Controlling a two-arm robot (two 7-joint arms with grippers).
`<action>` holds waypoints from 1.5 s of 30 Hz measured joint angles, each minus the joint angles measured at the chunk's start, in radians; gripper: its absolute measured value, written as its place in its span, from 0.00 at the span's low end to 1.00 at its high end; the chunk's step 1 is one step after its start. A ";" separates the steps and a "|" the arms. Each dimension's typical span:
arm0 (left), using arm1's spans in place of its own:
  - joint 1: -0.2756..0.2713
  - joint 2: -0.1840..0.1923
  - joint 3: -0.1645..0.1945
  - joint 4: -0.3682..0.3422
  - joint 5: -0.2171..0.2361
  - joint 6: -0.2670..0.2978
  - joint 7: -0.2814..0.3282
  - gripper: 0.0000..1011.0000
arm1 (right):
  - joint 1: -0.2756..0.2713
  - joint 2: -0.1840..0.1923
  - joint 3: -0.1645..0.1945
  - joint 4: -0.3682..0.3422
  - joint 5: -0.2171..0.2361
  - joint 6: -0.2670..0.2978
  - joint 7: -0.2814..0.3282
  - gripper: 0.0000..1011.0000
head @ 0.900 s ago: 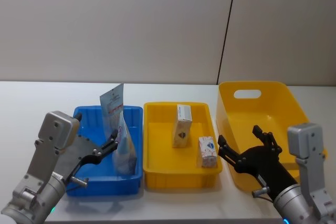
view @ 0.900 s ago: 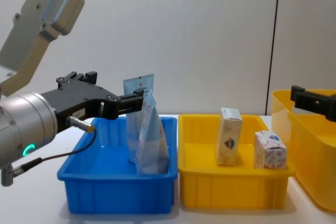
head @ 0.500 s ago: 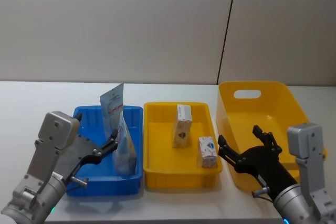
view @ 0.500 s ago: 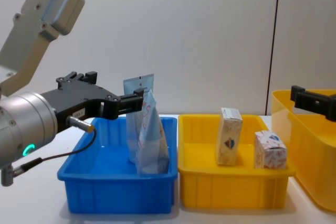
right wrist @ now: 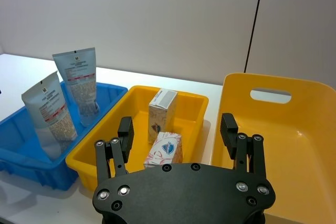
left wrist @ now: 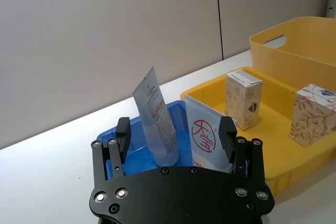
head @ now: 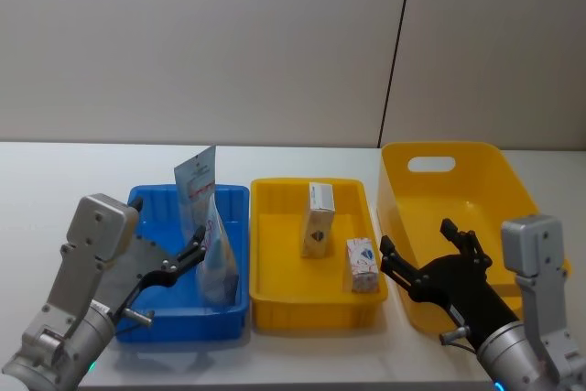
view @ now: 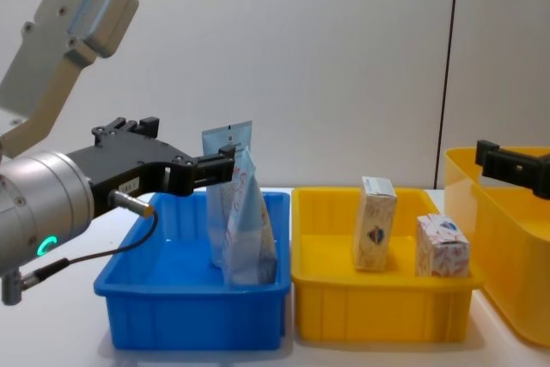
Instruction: Bimanual collaborative sorting of washing and personal care products
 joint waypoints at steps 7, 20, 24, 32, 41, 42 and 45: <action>0.000 0.000 0.000 0.000 0.000 0.000 0.000 0.99 | 0.000 0.000 0.000 0.000 0.000 0.000 0.000 0.99; 0.000 0.000 -0.001 0.000 -0.003 0.001 -0.008 0.99 | 0.000 0.000 0.000 0.000 0.000 0.000 0.000 0.99; 0.005 0.003 -0.004 -0.004 -0.018 0.009 -0.027 0.99 | 0.000 0.000 0.000 0.000 0.000 0.000 0.000 0.99; 0.034 0.020 -0.023 -0.036 -0.075 0.048 -0.072 0.99 | 0.000 0.000 0.000 0.000 0.000 0.000 0.000 0.99; 0.071 0.035 -0.049 -0.066 -0.145 0.108 -0.124 0.99 | 0.000 0.000 0.000 0.000 0.000 0.000 0.000 0.99; 0.072 0.034 -0.050 -0.066 -0.153 0.114 -0.130 0.99 | 0.000 0.000 0.000 0.000 0.000 0.000 0.000 0.99; 0.068 0.031 -0.051 -0.058 -0.166 0.127 -0.148 0.99 | 0.000 0.000 0.000 0.000 0.000 0.000 0.000 0.99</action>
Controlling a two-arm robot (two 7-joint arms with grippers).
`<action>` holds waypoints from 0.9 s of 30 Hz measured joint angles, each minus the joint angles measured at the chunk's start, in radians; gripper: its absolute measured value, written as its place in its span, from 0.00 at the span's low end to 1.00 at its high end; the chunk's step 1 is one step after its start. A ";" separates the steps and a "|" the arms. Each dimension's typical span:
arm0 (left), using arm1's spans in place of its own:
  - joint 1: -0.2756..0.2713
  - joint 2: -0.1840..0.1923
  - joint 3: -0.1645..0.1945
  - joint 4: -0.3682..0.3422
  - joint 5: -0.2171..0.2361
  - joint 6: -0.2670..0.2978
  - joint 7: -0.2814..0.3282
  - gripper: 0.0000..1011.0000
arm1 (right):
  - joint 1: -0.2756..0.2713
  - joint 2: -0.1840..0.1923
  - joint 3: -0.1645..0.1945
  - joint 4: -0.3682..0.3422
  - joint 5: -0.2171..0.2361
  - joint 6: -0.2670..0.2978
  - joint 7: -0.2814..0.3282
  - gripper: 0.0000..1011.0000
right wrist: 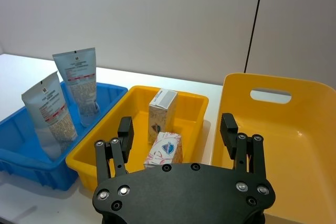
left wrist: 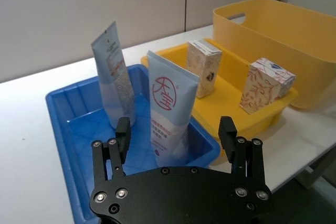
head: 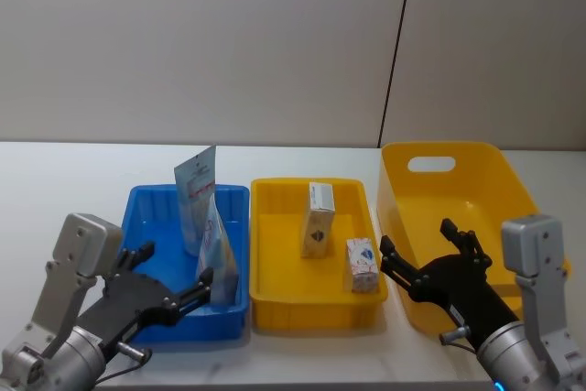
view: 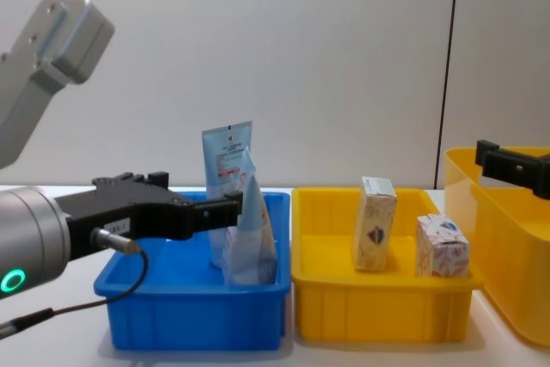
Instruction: Bimanual collaborative sorting of washing and personal care products
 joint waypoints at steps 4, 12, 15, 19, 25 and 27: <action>-0.018 -0.009 0.005 0.023 -0.012 0.014 -0.025 0.99 | 0.000 0.000 0.000 0.000 0.000 0.000 0.000 0.99; -0.079 -0.041 0.026 0.096 -0.026 0.037 -0.078 0.99 | 0.000 0.000 0.000 0.000 0.000 0.000 0.000 0.99; -0.111 -0.059 0.036 0.137 -0.029 0.047 -0.099 0.99 | 0.000 0.000 0.000 0.000 0.000 0.000 0.000 0.99; -0.136 -0.073 0.042 0.168 -0.031 0.053 -0.113 0.99 | 0.000 0.000 0.000 0.000 0.000 0.000 0.000 0.99; -0.177 -0.099 0.053 0.225 -0.030 0.062 -0.133 0.99 | 0.000 0.000 0.000 0.000 0.000 0.000 0.000 0.99; -0.192 -0.108 0.056 0.248 -0.029 0.064 -0.139 0.99 | 0.000 0.000 0.000 0.000 0.000 0.000 0.000 0.99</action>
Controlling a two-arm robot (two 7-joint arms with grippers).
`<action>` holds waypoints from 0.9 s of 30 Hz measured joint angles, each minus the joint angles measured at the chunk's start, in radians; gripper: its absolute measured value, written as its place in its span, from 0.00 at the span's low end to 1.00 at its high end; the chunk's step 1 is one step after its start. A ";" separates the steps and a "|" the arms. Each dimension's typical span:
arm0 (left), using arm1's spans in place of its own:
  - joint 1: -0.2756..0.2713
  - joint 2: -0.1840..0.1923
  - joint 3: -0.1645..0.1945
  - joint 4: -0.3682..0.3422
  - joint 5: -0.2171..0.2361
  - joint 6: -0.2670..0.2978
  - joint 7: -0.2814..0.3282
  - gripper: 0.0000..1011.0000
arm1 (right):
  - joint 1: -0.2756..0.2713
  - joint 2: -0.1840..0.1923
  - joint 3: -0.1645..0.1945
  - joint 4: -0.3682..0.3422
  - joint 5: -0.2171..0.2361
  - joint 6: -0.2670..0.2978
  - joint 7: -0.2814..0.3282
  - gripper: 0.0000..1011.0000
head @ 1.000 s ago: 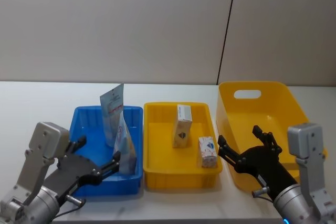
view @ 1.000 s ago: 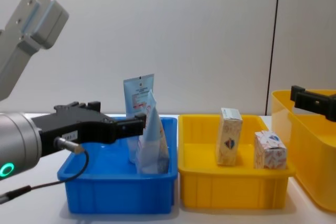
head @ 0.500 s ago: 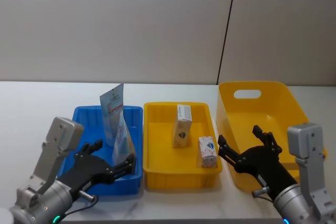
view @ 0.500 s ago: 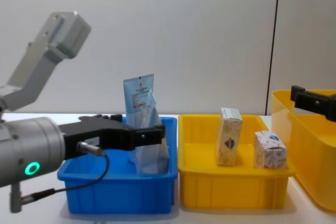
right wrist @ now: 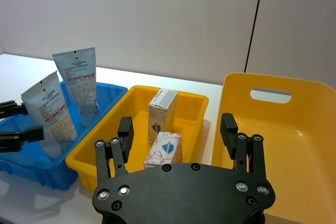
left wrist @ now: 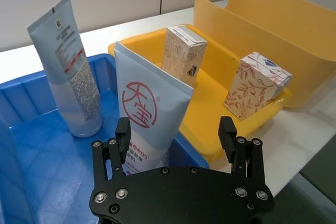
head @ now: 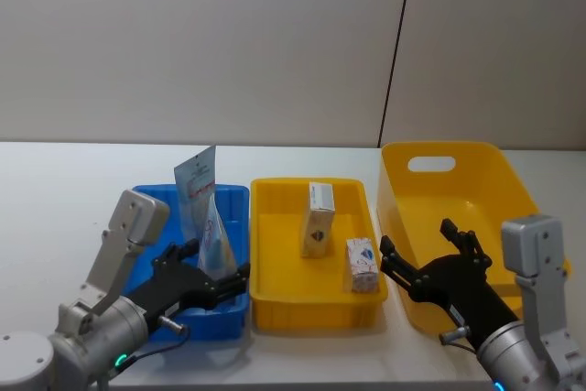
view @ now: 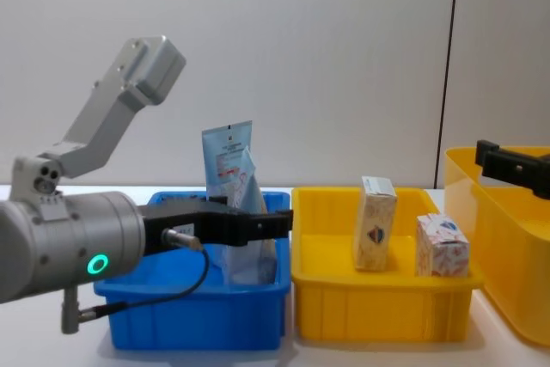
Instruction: Bimanual collaborative sorting of washing and personal care products
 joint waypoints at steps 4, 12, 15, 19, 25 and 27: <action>-0.022 -0.016 0.004 0.036 0.004 0.001 -0.006 0.99 | 0.000 0.000 0.000 0.000 0.000 0.000 0.000 0.99; -0.065 -0.050 0.008 0.116 0.016 -0.005 -0.011 0.99 | 0.000 0.000 0.000 0.000 0.000 0.000 0.000 0.99; -0.079 -0.063 0.008 0.144 0.021 -0.011 -0.009 0.99 | 0.000 0.000 0.000 0.000 0.000 0.000 0.000 0.99; -0.092 -0.078 0.007 0.174 0.028 -0.018 0.000 0.99 | 0.000 0.000 0.000 0.000 0.000 0.000 0.000 0.99; -0.108 -0.099 0.000 0.215 0.036 -0.030 0.014 0.99 | 0.000 0.000 0.000 0.000 0.000 0.000 0.000 0.99; -0.111 -0.102 -0.001 0.222 0.037 -0.032 0.016 0.99 | 0.000 0.000 0.000 0.000 0.000 0.000 0.000 0.99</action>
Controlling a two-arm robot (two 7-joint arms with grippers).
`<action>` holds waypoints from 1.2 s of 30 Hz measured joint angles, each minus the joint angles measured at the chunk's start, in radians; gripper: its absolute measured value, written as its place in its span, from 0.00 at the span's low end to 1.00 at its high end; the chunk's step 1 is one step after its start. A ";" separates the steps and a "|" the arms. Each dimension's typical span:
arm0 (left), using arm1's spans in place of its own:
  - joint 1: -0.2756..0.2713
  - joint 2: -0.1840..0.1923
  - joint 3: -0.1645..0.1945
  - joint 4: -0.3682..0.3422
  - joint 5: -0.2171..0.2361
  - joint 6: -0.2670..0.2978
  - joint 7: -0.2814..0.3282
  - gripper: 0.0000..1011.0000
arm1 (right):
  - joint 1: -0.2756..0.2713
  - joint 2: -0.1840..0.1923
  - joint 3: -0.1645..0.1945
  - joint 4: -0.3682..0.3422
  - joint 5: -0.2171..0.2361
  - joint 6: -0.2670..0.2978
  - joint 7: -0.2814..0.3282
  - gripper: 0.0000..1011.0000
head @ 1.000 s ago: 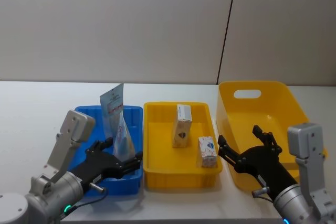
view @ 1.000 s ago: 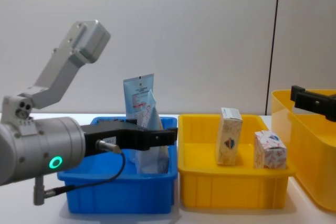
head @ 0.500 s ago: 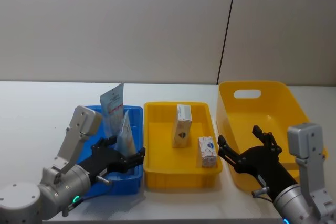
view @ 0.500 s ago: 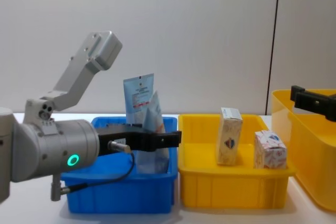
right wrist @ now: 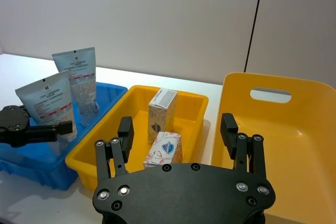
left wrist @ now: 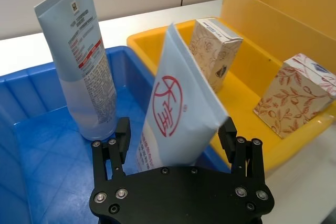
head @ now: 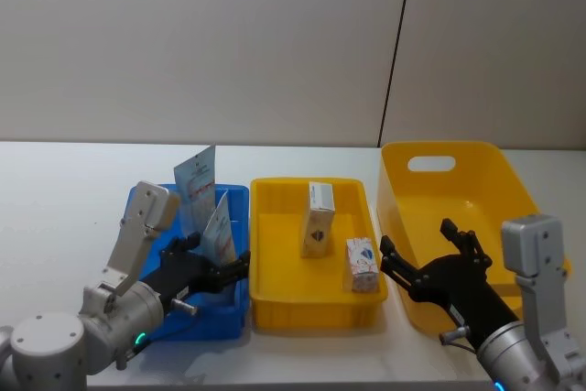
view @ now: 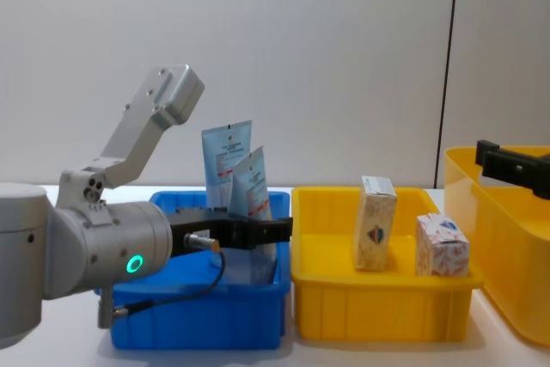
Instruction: Bimanual collaborative sorting of washing and personal care products
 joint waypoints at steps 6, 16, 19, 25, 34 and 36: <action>-0.010 -0.013 -0.004 0.025 0.005 -0.008 0.008 0.99 | 0.000 0.000 0.000 0.000 0.000 0.000 0.000 0.99; -0.016 -0.021 -0.007 0.042 0.008 -0.013 0.014 0.75 | 0.000 0.000 0.000 0.000 0.000 0.000 0.000 0.99; -0.017 -0.023 -0.007 0.045 0.009 -0.014 0.015 0.66 | 0.000 0.000 0.000 0.000 0.000 0.000 0.000 0.99; -0.019 -0.025 -0.008 0.050 0.010 -0.016 0.017 0.56 | 0.000 0.000 0.000 0.000 0.000 0.000 0.000 0.99; -0.020 -0.027 -0.009 0.053 0.011 -0.017 0.018 0.49 | 0.000 0.000 0.000 0.000 0.000 0.000 0.000 0.99; -0.020 -0.027 -0.009 0.053 0.011 -0.017 0.018 0.48 | 0.000 0.000 0.000 0.000 0.000 0.000 0.000 0.99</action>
